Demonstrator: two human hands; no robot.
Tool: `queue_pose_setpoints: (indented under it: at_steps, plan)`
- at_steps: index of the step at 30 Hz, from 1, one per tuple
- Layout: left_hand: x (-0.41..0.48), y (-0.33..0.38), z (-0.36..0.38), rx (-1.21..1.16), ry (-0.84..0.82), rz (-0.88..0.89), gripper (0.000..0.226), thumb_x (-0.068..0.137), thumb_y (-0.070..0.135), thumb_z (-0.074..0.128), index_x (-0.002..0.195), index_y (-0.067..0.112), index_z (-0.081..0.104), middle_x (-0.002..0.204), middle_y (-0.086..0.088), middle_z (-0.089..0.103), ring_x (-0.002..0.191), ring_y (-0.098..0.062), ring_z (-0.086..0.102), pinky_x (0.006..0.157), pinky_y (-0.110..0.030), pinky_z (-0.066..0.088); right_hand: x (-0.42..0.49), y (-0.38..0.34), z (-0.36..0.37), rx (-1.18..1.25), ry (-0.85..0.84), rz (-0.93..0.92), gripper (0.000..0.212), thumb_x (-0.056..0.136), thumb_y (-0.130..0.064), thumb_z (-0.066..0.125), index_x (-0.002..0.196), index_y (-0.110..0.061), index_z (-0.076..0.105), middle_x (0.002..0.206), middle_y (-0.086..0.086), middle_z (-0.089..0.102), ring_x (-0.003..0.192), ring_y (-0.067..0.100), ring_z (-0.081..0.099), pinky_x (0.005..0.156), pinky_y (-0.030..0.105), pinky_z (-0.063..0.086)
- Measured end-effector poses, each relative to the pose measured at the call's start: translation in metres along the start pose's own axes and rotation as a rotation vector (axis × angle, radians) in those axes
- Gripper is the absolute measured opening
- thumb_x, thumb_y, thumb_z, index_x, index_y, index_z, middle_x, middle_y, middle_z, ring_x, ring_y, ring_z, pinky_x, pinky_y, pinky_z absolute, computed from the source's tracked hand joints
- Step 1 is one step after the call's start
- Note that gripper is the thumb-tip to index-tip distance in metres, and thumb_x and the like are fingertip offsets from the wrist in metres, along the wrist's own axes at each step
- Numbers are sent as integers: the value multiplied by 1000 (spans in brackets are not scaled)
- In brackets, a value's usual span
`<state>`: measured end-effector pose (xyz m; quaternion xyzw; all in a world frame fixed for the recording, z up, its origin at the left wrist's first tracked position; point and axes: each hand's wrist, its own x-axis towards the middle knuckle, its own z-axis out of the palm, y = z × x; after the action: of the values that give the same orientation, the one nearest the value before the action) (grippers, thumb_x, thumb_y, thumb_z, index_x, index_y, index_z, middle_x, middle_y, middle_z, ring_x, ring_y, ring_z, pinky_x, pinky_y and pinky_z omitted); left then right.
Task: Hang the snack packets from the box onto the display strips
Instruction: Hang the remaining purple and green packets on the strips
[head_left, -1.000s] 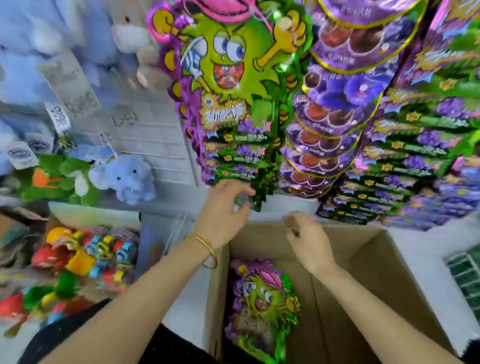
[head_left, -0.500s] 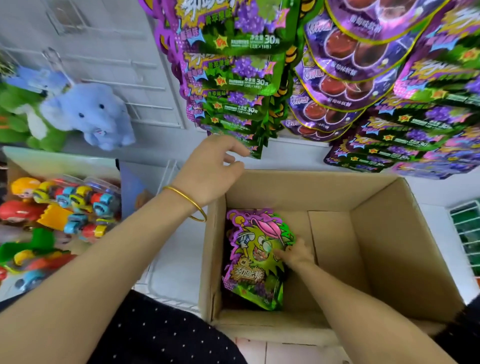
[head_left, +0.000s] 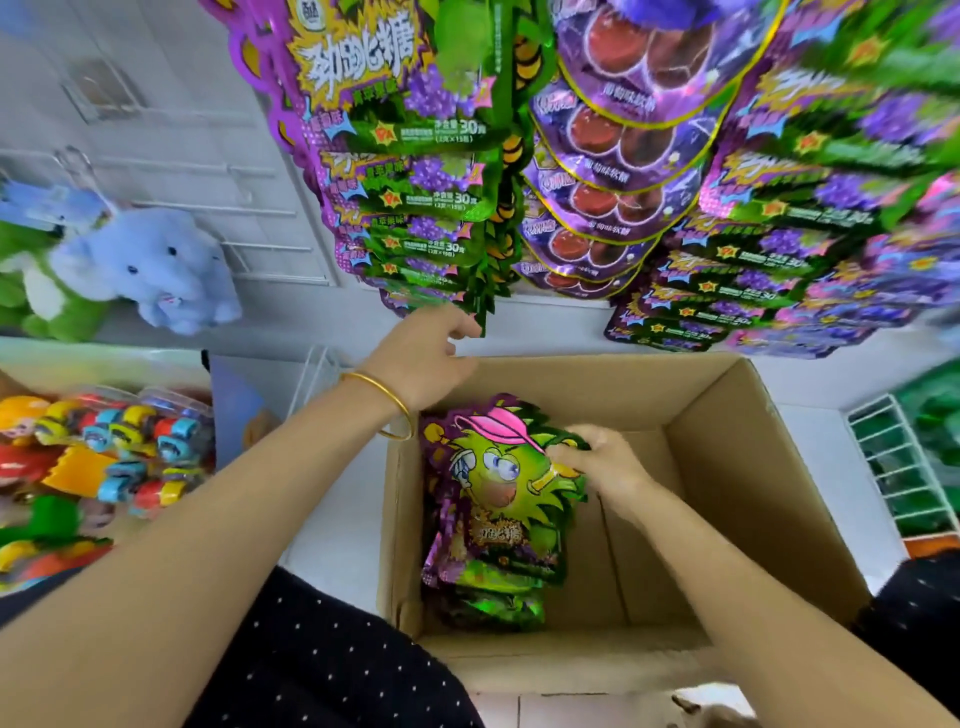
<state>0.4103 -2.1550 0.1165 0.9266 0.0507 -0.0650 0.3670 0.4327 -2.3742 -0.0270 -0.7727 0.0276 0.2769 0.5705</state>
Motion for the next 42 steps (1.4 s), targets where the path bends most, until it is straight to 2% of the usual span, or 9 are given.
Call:
queue_pose_setpoints:
  at_steps: [7,11,17,23,27,31,34,38,42]
  plan:
    - [-1,6,11,20,-57,66,50,79,14,69,125,11,51,120,-5,58,113,-18,54,91,-22,39,-29,-75,-49,22,-87,-188,19,79,-9,69,98,-13,67,95,9,71,88,24,65,86,39,49]
    - [-7,20,-2,1,111,157,10,81,15,67,85,7,62,69,6,53,67,-14,48,60,-23,33,-48,-123,-54,-105,-121,-307,15,80,-6,68,93,-13,66,85,-2,68,75,5,63,75,18,48]
    - [-19,52,-65,-4,226,271,29,81,16,67,64,27,46,60,11,44,58,-5,40,56,-20,32,-82,-237,-34,-528,-34,-746,36,79,-19,72,113,-16,64,103,-14,57,96,1,55,80,-2,36]
    - [-18,96,-153,-2,323,342,7,78,13,70,82,12,63,70,6,52,65,-10,51,67,-24,43,-94,-327,-21,-708,111,-980,24,85,-23,65,104,-8,67,92,2,64,93,23,59,79,35,44]
    - [-8,128,-216,-258,633,392,18,80,7,66,98,10,62,83,3,61,63,12,55,70,-6,44,-104,-373,-24,-735,181,-1070,24,86,-23,64,104,-7,67,77,-5,52,80,15,50,65,25,29]
    - [16,157,-272,-308,905,370,28,86,8,59,113,-1,58,94,-6,62,72,3,51,68,-4,40,-109,-418,-22,-764,263,-1135,22,86,-22,62,102,-8,66,82,3,58,86,21,54,64,26,26]
    - [39,176,-299,-291,786,264,36,86,28,59,110,1,61,94,-9,64,84,-15,60,75,-23,48,-108,-450,-14,-785,379,-1171,22,87,-23,60,101,-6,64,98,17,66,98,29,58,75,33,39]
    - [48,195,-313,-419,633,222,29,89,36,55,74,12,59,61,0,57,52,-6,52,54,-20,41,-103,-485,-5,-756,499,-1190,25,89,-24,57,105,-6,62,106,17,65,103,33,57,84,41,44]
    - [51,201,-324,-435,585,108,53,79,51,61,108,6,62,89,-12,60,71,-22,57,61,-28,45,-101,-504,3,-811,611,-1198,22,90,-24,54,105,-8,59,106,18,64,103,34,56,79,39,43]
